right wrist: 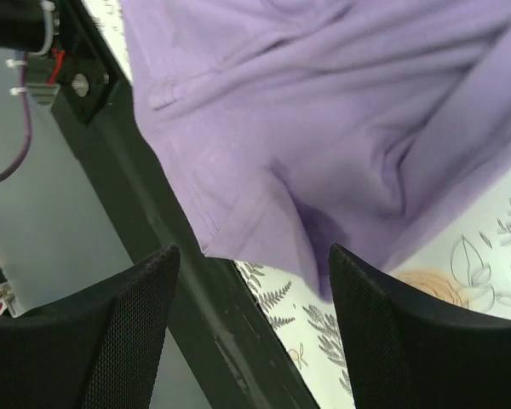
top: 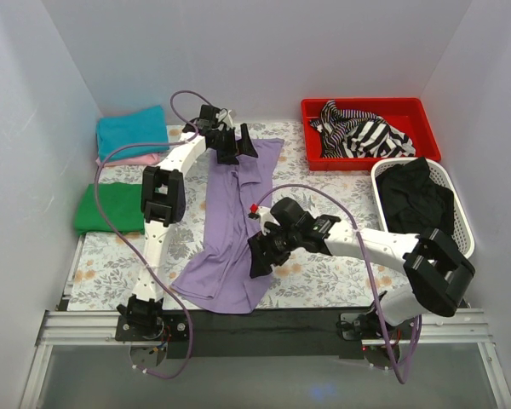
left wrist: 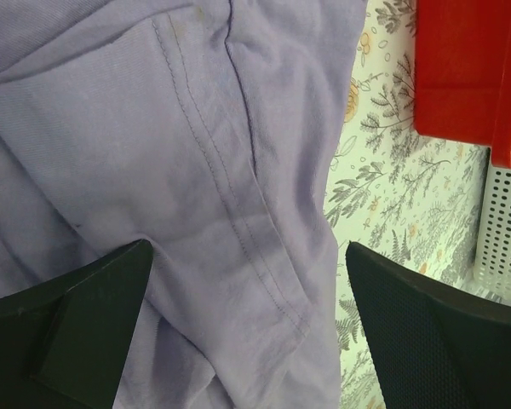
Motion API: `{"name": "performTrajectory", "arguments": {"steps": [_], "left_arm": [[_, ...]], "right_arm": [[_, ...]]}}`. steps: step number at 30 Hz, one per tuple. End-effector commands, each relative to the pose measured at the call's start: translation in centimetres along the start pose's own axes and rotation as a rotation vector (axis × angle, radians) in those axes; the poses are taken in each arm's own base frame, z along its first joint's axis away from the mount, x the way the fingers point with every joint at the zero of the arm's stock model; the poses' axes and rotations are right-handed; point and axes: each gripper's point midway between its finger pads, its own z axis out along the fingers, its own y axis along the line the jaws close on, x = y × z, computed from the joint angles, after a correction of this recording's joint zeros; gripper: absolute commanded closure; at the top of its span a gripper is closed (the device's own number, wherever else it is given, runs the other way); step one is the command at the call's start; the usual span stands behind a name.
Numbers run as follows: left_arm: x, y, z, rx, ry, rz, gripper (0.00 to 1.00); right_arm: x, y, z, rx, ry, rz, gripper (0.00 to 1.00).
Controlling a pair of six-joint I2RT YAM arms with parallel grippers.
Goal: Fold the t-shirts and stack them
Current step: Fold the tshirt
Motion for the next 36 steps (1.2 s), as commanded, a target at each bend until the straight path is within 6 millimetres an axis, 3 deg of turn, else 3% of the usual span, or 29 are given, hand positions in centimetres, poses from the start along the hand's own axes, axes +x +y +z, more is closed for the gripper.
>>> {"name": "performTrajectory", "arguments": {"steps": [1, 4, 6, 10, 15, 26, 31, 36], "left_arm": [[-0.2, 4.7, -0.2, -0.091, -0.012, -0.025, 0.02], [-1.2, 5.0, -0.5, -0.071, -0.040, -0.035, 0.02], [-1.5, 5.0, -0.3, -0.066, -0.049, -0.036, 0.02], [-1.8, 5.0, 0.0, -0.063, -0.061, -0.055, 0.02], [-2.4, 6.0, -0.2, -0.126, -0.094, -0.061, 0.02], [-2.4, 6.4, -0.1, -0.122, -0.096, -0.074, 0.02], [-2.5, 6.3, -0.3, -0.117, -0.098, -0.075, 0.02], [-2.7, 6.3, -0.4, -0.108, -0.100, -0.076, 0.02]], "right_arm": [[0.5, -0.4, -1.6, 0.110, -0.015, 0.059, 0.24], [0.4, -0.4, -2.1, 0.168, -0.022, 0.075, 0.26], [1.4, -1.4, -2.2, 0.271, 0.024, 0.081, 0.27], [2.1, -0.2, -1.1, 0.309, 0.080, 0.037, 0.41], [2.0, -0.2, 0.5, 0.400, 0.141, -0.041, 0.41], [1.8, -3.6, 3.1, 0.578, 0.170, -0.134, 0.41], [0.7, -1.5, 4.0, 0.550, 0.151, -0.200, 0.40], [0.3, -0.8, 3.7, 0.554, 0.149, -0.214, 0.39]]}}
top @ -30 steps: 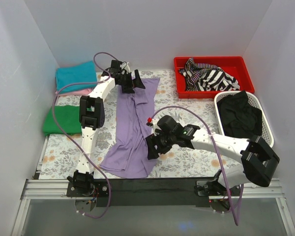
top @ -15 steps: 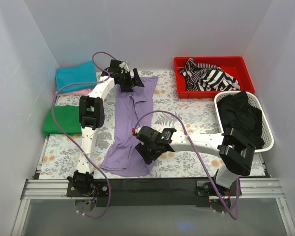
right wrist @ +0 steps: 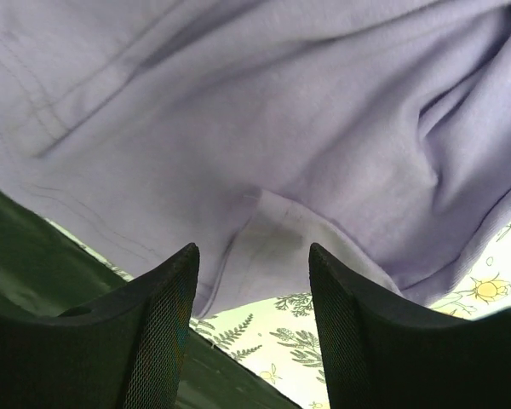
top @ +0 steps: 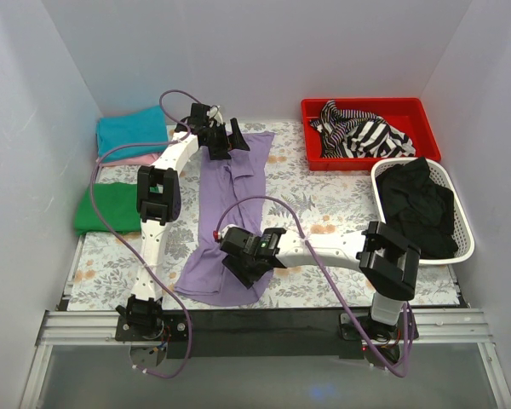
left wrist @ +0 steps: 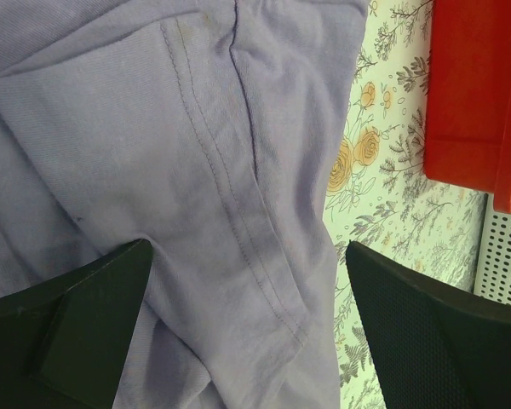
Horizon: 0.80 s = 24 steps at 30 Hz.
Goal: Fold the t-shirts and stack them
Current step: Fold the tshirt
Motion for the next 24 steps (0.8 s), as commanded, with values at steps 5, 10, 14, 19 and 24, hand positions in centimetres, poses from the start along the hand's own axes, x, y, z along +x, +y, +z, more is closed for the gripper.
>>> {"name": "performTrajectory", "arguments": {"steps": [5, 10, 14, 19, 24], "left_arm": [[0.3, 3.5, 0.8, -0.075, 0.000, -0.022, 0.02], [0.8, 3.8, 0.9, -0.077, 0.011, -0.031, 0.02], [1.0, 4.0, 1.1, -0.078, 0.018, -0.038, 0.02], [1.1, 4.0, 1.1, -0.077, 0.020, -0.036, 0.02], [0.9, 4.1, 0.9, -0.081, 0.016, -0.031, 0.02]], "right_arm": [[-1.3, -0.1, -0.7, 0.034, -0.019, -0.023, 0.39], [-0.9, -0.2, 0.0, 0.047, -0.003, -0.026, 0.40], [-0.6, -0.3, 0.4, 0.054, 0.010, -0.028, 0.42], [-0.6, -0.9, -0.1, 0.086, -0.001, -0.013, 0.66], [-1.1, -0.9, -1.5, 0.083, -0.039, -0.015, 0.80]]}}
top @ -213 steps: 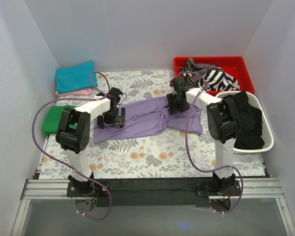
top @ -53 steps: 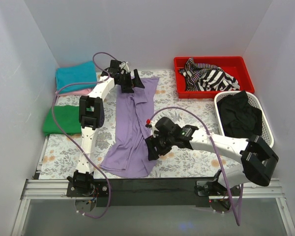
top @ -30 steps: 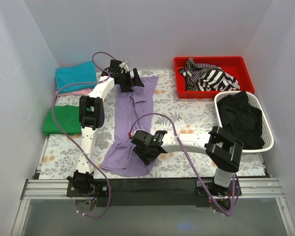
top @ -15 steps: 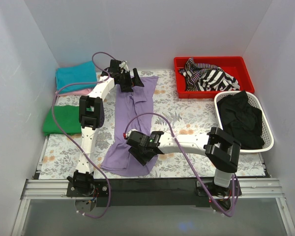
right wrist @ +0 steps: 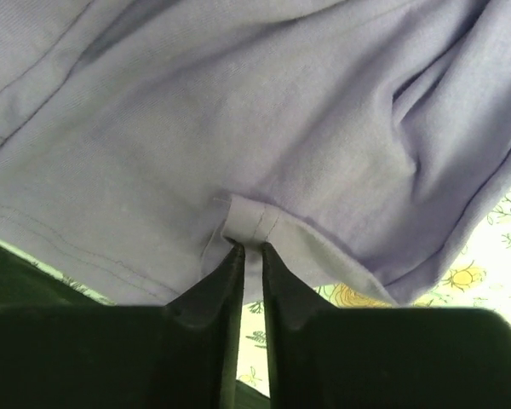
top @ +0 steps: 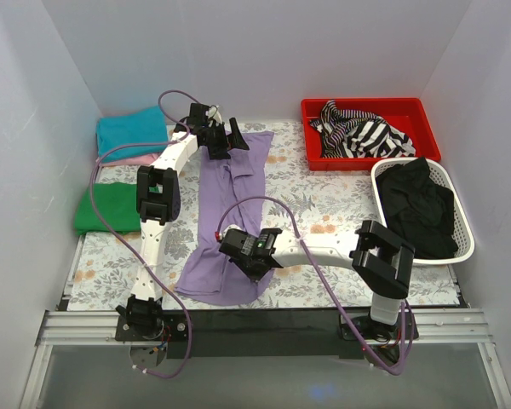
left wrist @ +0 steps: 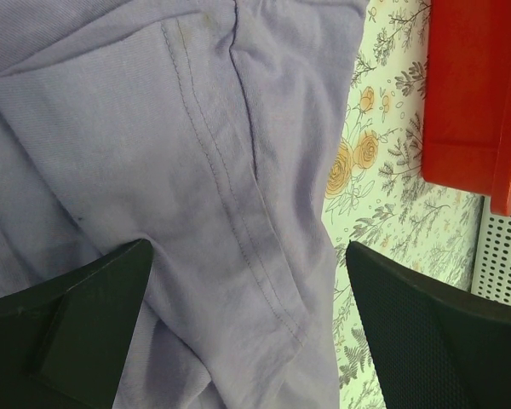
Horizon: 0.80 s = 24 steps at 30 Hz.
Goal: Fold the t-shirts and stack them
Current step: Fold the tshirt
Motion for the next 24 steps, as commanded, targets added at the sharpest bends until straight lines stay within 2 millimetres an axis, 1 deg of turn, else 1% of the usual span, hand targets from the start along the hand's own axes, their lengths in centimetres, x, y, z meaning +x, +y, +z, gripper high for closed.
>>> {"name": "performTrajectory", "arguments": {"steps": [1, 3, 5, 6, 9, 10, 11, 12, 14, 15, 19, 24], "left_arm": [[1.1, 4.0, 0.9, -0.084, 0.022, -0.022, 0.02], [1.0, 4.2, 0.9, -0.088, 0.022, -0.027, 0.02], [1.0, 4.4, 0.8, -0.085, 0.023, -0.030, 0.02], [1.0, 4.4, 0.8, -0.083, 0.025, -0.030, 0.02], [1.3, 4.7, 1.0, -0.083, 0.032, -0.040, 0.02], [1.3, 4.7, 0.9, -0.083, 0.032, -0.040, 0.02], [1.4, 4.8, 1.0, -0.083, 0.035, -0.042, 0.02], [1.4, 4.8, 1.0, -0.084, 0.035, -0.042, 0.02], [1.6, 5.0, 1.1, -0.086, 0.039, -0.045, 0.02], [1.6, 5.0, 1.1, -0.086, 0.040, -0.045, 0.02], [1.8, 5.0, 1.2, -0.082, 0.045, -0.051, 0.02], [1.8, 5.0, 1.2, -0.082, 0.044, -0.047, 0.02]], "right_arm": [[-1.5, 0.4, -2.6, -0.010, -0.073, -0.005, 0.82], [-1.2, 0.9, -3.0, -0.031, -0.073, -0.017, 0.88], [-0.8, 1.2, -3.3, -0.042, -0.064, -0.031, 0.91], [-0.4, 1.6, -3.3, -0.058, -0.055, -0.057, 0.94], [0.6, 2.5, -3.6, -0.089, -0.035, -0.086, 0.98], [0.8, 2.6, -3.6, -0.097, -0.031, -0.087, 0.98], [0.8, 2.5, -3.5, -0.092, -0.029, -0.088, 0.93], [0.9, 2.6, -3.5, -0.093, -0.026, -0.092, 0.79], [0.7, 2.6, -3.2, -0.085, -0.030, -0.093, 0.72], [0.6, 2.5, -3.1, -0.078, -0.031, -0.098, 0.59], [0.1, 2.3, -2.2, -0.044, -0.024, -0.109, 0.56], [0.5, 2.2, -1.3, -0.033, 0.000, -0.119, 0.55]]}}
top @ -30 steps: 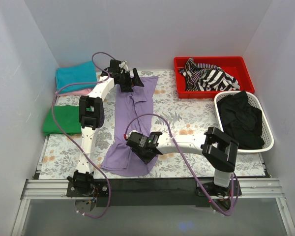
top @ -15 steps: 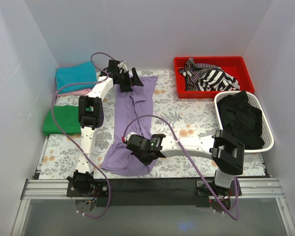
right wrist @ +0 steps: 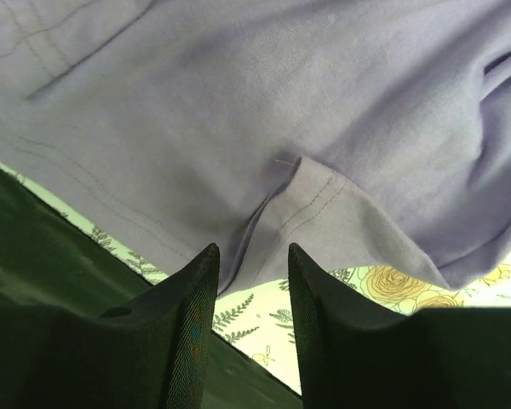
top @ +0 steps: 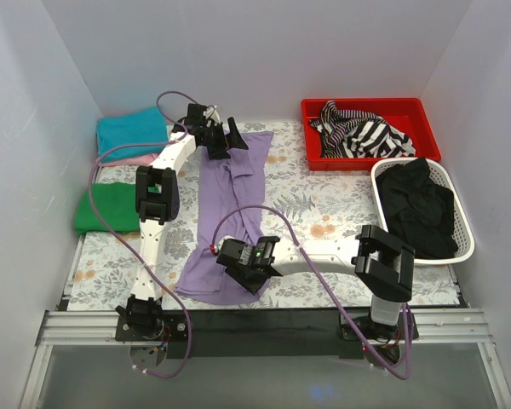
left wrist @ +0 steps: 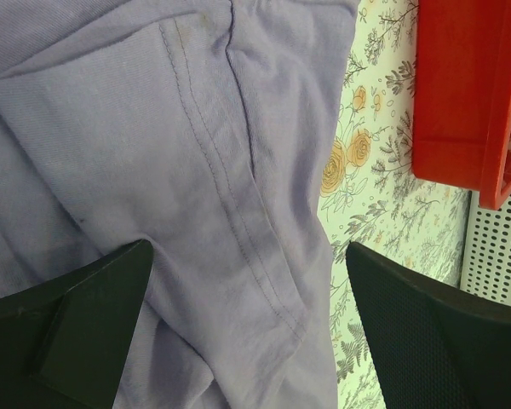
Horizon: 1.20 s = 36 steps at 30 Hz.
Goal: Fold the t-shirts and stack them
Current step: Fold the tshirt
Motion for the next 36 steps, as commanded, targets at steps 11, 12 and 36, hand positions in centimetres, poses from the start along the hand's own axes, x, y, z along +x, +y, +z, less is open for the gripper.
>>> {"name": "performTrajectory", "arguments": {"steps": [11, 12, 36], "left_arm": [[1.8, 5.0, 1.1, -0.119, 0.037, -0.037, 0.02], [1.9, 5.0, 1.1, -0.118, 0.038, -0.038, 0.02], [2.5, 5.6, 1.5, -0.108, 0.063, -0.058, 0.02]], "right_arm": [[0.0, -0.9, 0.7, 0.071, 0.021, 0.008, 0.74], [0.1, -0.9, 0.8, 0.072, 0.025, 0.007, 0.77], [3.8, 4.5, -5.3, -0.179, 0.002, -0.221, 0.97]]}}
